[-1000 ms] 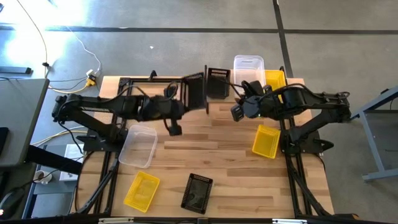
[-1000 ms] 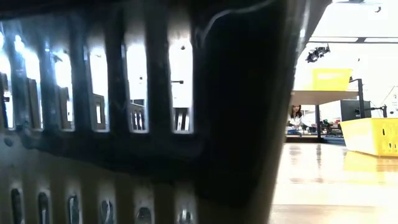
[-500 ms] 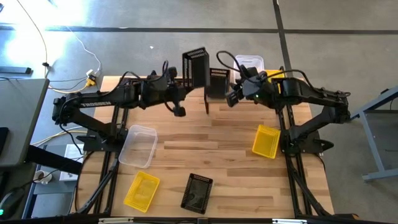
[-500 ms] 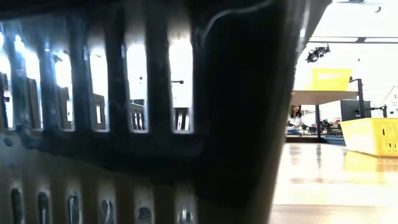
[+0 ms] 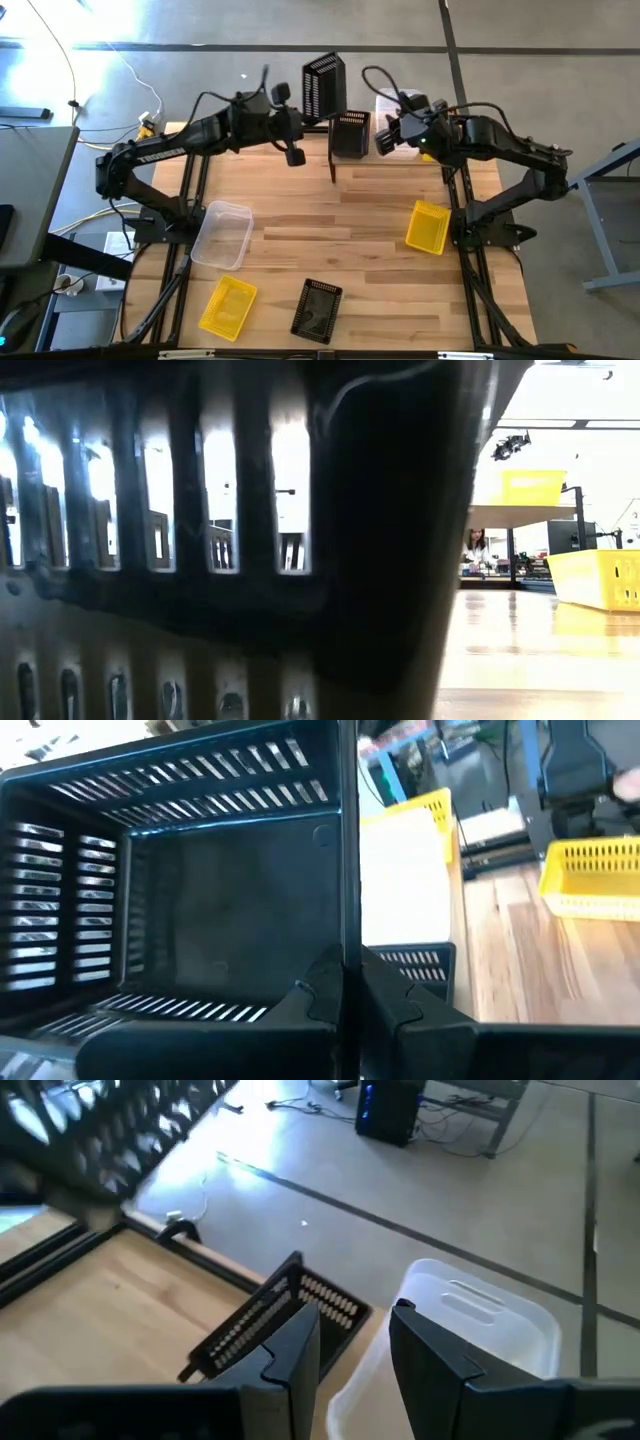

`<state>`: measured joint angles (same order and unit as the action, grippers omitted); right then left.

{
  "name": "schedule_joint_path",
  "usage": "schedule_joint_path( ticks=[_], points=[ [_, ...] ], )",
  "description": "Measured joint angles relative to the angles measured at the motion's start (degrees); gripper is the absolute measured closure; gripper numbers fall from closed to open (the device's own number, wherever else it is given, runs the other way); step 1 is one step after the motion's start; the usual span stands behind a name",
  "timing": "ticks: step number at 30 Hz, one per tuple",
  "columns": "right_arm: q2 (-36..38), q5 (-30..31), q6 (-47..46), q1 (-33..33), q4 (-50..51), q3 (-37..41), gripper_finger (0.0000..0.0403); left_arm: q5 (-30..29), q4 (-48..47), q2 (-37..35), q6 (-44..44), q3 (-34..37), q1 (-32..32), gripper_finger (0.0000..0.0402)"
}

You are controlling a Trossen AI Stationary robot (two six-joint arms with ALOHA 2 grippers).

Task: Stack baskets on shelf by color
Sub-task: Stack the top black bin on top of the black bin on the shelf

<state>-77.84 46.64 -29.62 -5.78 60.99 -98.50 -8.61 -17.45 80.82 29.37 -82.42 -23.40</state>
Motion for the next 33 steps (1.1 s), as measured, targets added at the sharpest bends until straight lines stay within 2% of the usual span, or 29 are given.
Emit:
schedule_joint_path(
  ticks=[9, 22, 33],
  points=[
    [1.44, -1.91, -0.11, -1.94, 2.83, 0.0, 0.0293, 2.91, -2.95, 7.66, 1.69, -3.45, -0.1, 0.0401],
    [1.17, -3.2, -3.35, -2.49, 7.41, 0.0, 0.0293, 4.52, -10.62, 17.01, -1.71, -8.75, 0.16, 0.0401],
    [1.17, -3.33, -3.35, -2.49, 7.41, 0.0, 0.0293, 3.79, -11.35, 20.73, -1.24, -9.01, 0.16, 0.0401]
  ],
)
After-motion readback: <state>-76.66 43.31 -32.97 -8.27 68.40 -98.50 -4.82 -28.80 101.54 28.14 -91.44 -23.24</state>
